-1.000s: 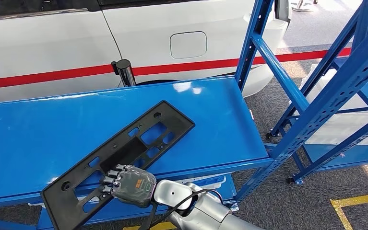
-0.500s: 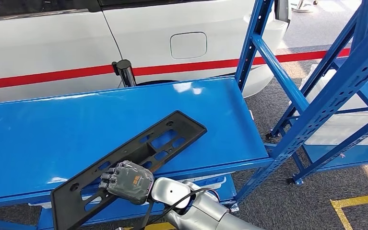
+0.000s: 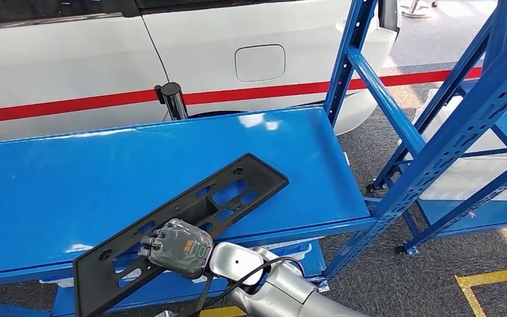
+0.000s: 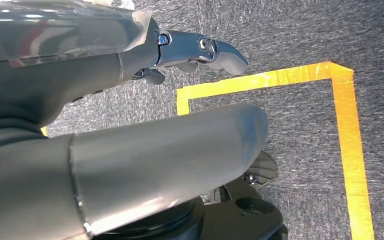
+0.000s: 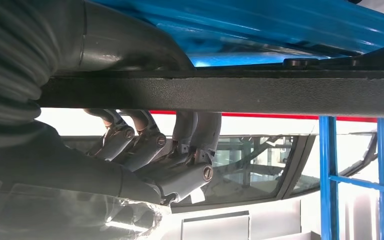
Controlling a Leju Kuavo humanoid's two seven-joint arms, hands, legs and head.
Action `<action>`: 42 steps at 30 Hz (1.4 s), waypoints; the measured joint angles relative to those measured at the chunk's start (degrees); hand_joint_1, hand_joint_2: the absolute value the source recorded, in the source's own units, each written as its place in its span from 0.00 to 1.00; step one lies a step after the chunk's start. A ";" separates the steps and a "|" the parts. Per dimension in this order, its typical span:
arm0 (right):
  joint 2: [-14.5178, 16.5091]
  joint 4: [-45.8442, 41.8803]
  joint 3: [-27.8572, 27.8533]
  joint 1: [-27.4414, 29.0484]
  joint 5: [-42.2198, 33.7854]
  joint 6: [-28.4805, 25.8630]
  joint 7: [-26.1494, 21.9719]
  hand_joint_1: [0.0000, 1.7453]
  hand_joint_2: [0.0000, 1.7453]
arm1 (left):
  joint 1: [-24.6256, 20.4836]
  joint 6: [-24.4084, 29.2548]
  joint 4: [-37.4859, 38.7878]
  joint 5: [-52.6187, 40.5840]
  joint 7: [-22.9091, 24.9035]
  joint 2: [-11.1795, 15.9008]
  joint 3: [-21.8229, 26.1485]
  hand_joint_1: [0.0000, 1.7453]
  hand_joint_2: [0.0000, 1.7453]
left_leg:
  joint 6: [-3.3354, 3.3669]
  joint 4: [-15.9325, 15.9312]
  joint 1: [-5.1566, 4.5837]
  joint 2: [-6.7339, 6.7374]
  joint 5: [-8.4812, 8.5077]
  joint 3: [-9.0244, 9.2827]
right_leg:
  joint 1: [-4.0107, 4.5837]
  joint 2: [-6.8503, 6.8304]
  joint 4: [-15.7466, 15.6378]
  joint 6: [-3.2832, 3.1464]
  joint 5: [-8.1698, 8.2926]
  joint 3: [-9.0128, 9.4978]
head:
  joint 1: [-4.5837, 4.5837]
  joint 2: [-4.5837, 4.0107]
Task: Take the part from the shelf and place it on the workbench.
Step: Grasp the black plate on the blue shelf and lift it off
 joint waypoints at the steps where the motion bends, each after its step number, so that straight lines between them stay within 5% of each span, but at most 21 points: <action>1: -0.09 -0.10 -0.08 0.00 0.17 0.15 0.05 1.00 1.00 | 0.01 0.68 0.00 -0.09 -1.28 -0.01 0.00 0.00 0.00 | 0.00 0.00 0.00 0.00 0.00 0.01 | 0.00 0.00 0.00 0.00 0.00 0.01 | 0.00 0.00; 6: -1.26 -1.71 -1.02 -0.38 1.50 1.48 0.00 1.00 1.00 | 0.00 7.82 0.00 -0.84 -10.45 -0.10 0.00 0.00 0.00 | 0.00 0.00 0.00 0.00 0.00 0.04 | 0.00 0.00 0.00 0.00 0.00 0.05 | -0.01 0.00; 9: -2.42 -3.48 -1.86 -0.77 2.01 1.26 -0.17 1.00 1.00 | 0.01 10.09 0.00 -1.28 -13.21 -0.13 0.02 0.00 0.75 | 0.00 0.00 -0.01 0.00 0.01 0.04 | 0.00 0.00 0.00 0.00 0.00 0.05 | 0.00 0.00; 10: -2.89 -4.30 -2.20 -0.86 2.07 1.02 -0.24 1.00 1.00 | 0.01 10.58 0.00 -1.38 -14.06 -0.14 0.02 0.00 0.75 | 0.00 0.00 -0.01 0.00 0.01 0.03 | 0.00 0.00 0.00 0.00 0.00 0.04 | 0.00 0.00; 13: -4.58 -7.50 -3.39 -1.32 2.50 0.33 -0.28 1.00 1.00 | 0.00 11.90 0.00 -1.92 -15.94 -0.15 0.04 0.00 0.00 | 0.00 0.00 -0.01 0.00 0.01 0.02 | 0.00 0.00 0.00 0.00 0.00 0.02 | 0.00 0.00; 15: -5.83 -10.06 -4.33 -1.59 3.07 0.07 0.09 1.00 1.00 | -0.02 11.92 0.00 -2.72 -16.45 -0.09 0.00 0.00 0.00 | 0.00 0.01 0.00 0.00 0.01 0.00 | 0.00 0.00 0.00 0.00 0.00 0.00 | -0.01 0.00; 19: -8.01 -14.84 -6.24 -1.95 4.09 -0.02 1.03 1.00 1.00 | -0.22 12.23 0.00 -4.18 -16.31 0.10 -0.16 0.00 1.00 | 0.00 0.01 0.00 0.01 0.00 -0.03 | 0.00 0.02 0.00 0.00 0.00 -0.05 | -0.01 0.00; 34: -12.70 -23.56 -9.49 -2.62 5.65 -0.13 2.35 1.00 1.00 | -1.30 11.67 -0.02 -5.10 -16.52 0.49 -0.26 0.00 1.00 | 0.00 0.01 0.01 0.00 0.00 -0.09 | 0.00 0.03 0.00 0.00 0.00 -0.10 | 0.00 0.00; 42: -14.07 -25.86 -10.10 -2.38 6.07 0.01 3.69 1.00 1.00 | -1.35 10.79 -0.02 -5.93 -11.54 0.55 -0.26 0.00 1.00 | 0.00 0.01 0.01 0.00 0.00 -0.12 | 0.00 0.03 0.00 0.00 0.00 -0.12 | -0.01 0.00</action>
